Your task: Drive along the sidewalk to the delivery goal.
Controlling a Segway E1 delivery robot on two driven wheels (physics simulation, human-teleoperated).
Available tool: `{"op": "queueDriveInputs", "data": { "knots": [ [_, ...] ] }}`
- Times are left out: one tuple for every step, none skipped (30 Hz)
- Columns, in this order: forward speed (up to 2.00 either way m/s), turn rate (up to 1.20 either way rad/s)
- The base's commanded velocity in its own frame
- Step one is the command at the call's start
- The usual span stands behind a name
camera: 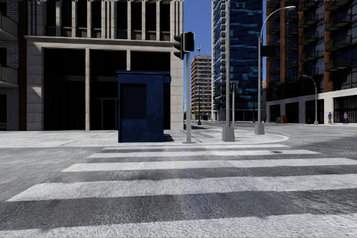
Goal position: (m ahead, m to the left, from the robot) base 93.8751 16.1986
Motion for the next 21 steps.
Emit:
{"op": "queueDriveInputs", "data": {
  "knots": [
    [1.53,-0.97],
    [1.53,-0.99],
    [1.53,-1.0],
    [1.53,-0.38],
    [1.53,-0.19],
    [1.53,-0.07],
    [1.53,-0.02],
    [1.53,-0.02],
    [1.53,-0.01],
    [1.53,0.0],
    [1.53,0.0],
    [1.53,0.0],
    [1.53,0.0],
    [1.53,0.0],
    [1.53,0.0],
    [1.53,0.0],
    [1.53,0.0],
    [1.53,0.0],
    [1.53,0.0],
    [1.53,0.0],
    [1.53,0.0]
  ]
}}
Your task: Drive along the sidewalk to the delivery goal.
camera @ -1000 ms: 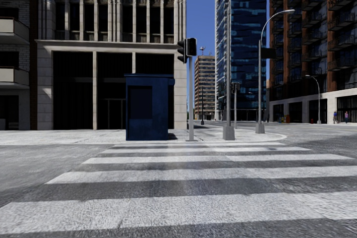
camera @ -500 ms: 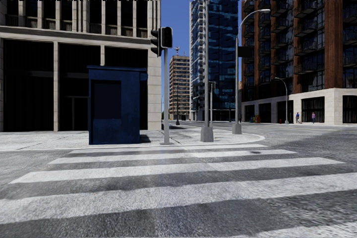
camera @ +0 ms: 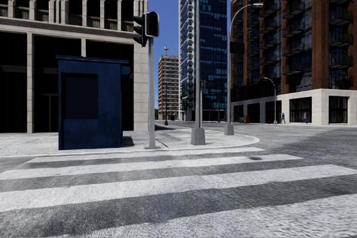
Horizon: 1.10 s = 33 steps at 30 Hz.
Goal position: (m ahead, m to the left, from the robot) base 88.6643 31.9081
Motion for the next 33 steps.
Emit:
{"op": "queueDriveInputs", "data": {
  "knots": [
    [1.53,0.0],
    [1.53,0.0],
    [1.53,0.0],
    [1.53,0.0],
    [1.53,0.0],
    [1.53,0.0],
    [1.53,0.0],
    [1.53,0.0],
    [1.53,0.0],
    [1.53,0.0],
    [1.53,0.0],
    [1.53,0.0],
    [1.53,0.0],
    [1.53,0.0],
    [1.53,0.0],
    [1.53,0.0],
    [1.53,0.0],
    [1.53,0.0],
    [1.53,0.0],
    [1.53,0.0],
    [1.53,0.0],
    [1.53,0.0],
    [1.53,0.0],
    [1.53,0.0],
    [1.53,0.0],
    [1.53,0.0],
    [1.53,0.0],
    [1.53,0.0],
    [1.53,0.0],
    [1.53,0.0],
    [1.53,0.0],
    [1.53,0.0],
    [1.53,0.0]
  ]
}}
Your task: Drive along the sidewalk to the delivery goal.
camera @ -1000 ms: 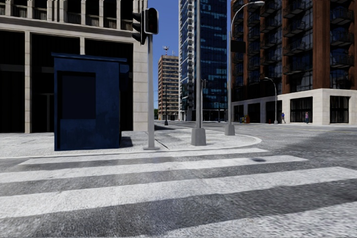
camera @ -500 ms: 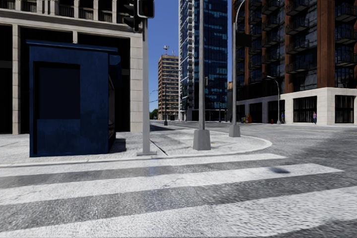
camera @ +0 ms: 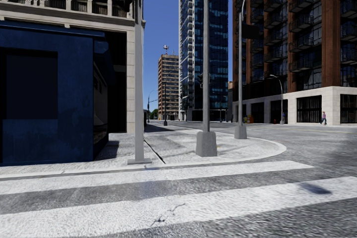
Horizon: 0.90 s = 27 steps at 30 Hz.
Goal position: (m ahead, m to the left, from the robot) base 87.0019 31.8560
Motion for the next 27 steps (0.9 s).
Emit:
{"op": "queueDriveInputs", "data": {
  "knots": [
    [1.53,0.0],
    [1.53,0.0],
    [1.53,0.0],
    [1.53,0.0],
    [1.53,0.0],
    [1.53,0.0],
    [1.53,0.0],
    [1.53,0.0],
    [1.53,0.0],
    [1.53,0.0],
    [1.53,0.0],
    [1.53,0.0],
    [1.53,0.0],
    [1.53,0.0],
    [1.53,0.0],
    [1.53,0.0],
    [1.53,0.0],
    [1.53,0.0],
    [1.53,0.0],
    [1.53,0.0],
    [1.53,0.0],
    [1.53,0.0],
    [1.53,0.0],
    [1.53,0.0],
    [1.53,0.0],
    [1.53,0.0],
    [1.53,0.0]
  ]
}}
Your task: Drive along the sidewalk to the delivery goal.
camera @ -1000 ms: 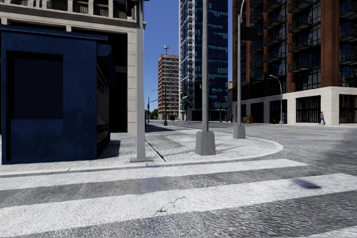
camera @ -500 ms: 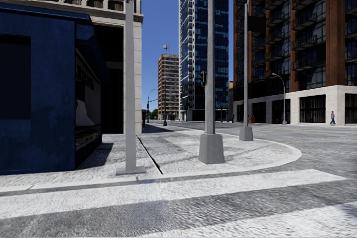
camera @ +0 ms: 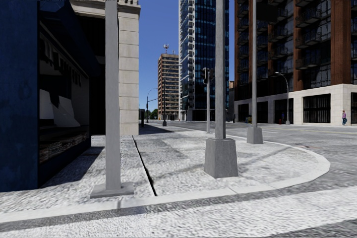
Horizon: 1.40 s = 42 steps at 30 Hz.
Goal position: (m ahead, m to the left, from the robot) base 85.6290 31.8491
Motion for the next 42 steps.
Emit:
{"op": "queueDriveInputs", "data": {
  "knots": [
    [1.53,0.0],
    [1.53,0.0],
    [1.53,0.0],
    [1.53,0.0],
    [1.53,0.0],
    [1.53,0.0],
    [1.53,0.0],
    [1.53,0.0],
    [1.53,0.0],
    [1.53,0.0],
    [1.53,0.0],
    [1.53,0.0],
    [1.53,0.0],
    [1.53,0.0],
    [1.53,0.0],
    [1.53,0.0],
    [1.53,0.0],
    [1.53,0.0],
    [1.53,0.0],
    [1.53,0.0],
    [1.53,0.0],
    [1.53,0.0],
    [1.53,0.0],
    [1.53,0.0],
    [1.53,0.0],
    [1.53,0.0],
    [1.53,0.0],
    [1.53,0.0],
    [1.53,0.0],
    [1.53,0.0],
    [1.53,0.0],
    [1.53,0.0],
    [1.53,0.0],
    [1.53,0.0],
    [1.53,0.0],
    [1.53,0.0],
    [1.53,0.0],
    [1.53,0.0],
    [1.53,0.0],
    [1.53,0.0],
    [1.53,0.0],
    [1.53,0.0]
  ]
}}
